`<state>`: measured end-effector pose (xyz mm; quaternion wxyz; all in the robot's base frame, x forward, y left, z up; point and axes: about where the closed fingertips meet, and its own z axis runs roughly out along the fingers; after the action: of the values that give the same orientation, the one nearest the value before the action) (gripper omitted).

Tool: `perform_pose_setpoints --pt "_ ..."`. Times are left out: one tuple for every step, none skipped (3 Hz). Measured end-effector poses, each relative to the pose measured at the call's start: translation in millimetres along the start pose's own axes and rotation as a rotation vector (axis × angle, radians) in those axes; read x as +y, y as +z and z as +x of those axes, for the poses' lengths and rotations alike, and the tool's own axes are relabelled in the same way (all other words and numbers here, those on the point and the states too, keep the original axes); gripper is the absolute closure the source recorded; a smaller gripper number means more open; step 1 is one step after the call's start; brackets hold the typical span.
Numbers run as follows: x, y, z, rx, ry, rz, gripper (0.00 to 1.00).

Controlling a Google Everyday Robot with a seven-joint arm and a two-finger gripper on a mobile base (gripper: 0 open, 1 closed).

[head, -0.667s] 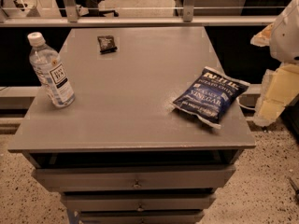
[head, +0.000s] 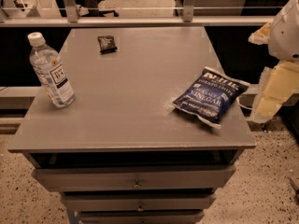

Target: Pick rxbar chocolate

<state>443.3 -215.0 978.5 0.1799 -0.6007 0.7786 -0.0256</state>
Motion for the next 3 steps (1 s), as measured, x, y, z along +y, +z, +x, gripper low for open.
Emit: perform_pose_setpoints --pt "-26 27 -39 -0.117 -0.025 -0.015 0.00" --pt "-67 68 -98 -0.240 -0.051 -0.029 0.00" --pt "-102 121 -174 -0.422 -0.054 -0.059 0.00"
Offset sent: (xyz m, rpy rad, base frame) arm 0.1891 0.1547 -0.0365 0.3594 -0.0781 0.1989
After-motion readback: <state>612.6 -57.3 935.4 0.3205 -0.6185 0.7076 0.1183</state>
